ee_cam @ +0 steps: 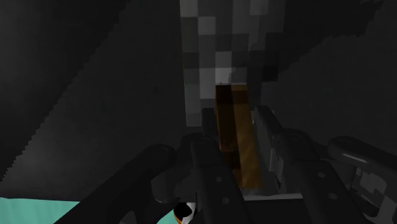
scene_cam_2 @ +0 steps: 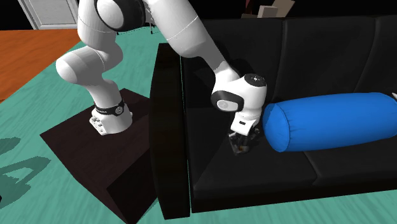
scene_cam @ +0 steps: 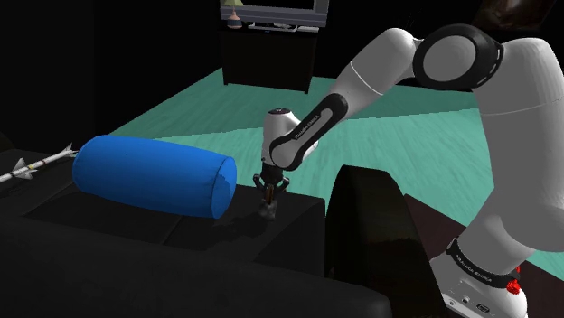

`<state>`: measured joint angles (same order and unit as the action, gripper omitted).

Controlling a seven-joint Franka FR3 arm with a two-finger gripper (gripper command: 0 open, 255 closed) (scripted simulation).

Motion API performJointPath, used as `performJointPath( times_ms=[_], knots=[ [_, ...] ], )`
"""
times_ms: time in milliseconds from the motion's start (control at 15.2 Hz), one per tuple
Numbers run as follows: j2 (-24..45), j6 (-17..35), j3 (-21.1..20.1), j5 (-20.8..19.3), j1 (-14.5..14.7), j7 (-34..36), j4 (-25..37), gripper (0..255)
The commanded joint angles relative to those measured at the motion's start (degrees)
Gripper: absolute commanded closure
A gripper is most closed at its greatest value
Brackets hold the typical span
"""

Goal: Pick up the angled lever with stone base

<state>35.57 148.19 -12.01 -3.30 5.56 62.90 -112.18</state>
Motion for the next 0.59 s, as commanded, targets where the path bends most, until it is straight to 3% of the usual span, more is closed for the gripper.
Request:
performJointPath(
  times_ms=[0,528],
  knots=[
    [-0.9,-0.8,-0.2,0.2,-0.2,-0.1,-0.1,255],
    [-5.9,-5.1,-1.1,1.2,-0.9,-0.4,-0.8,255]
  ],
)
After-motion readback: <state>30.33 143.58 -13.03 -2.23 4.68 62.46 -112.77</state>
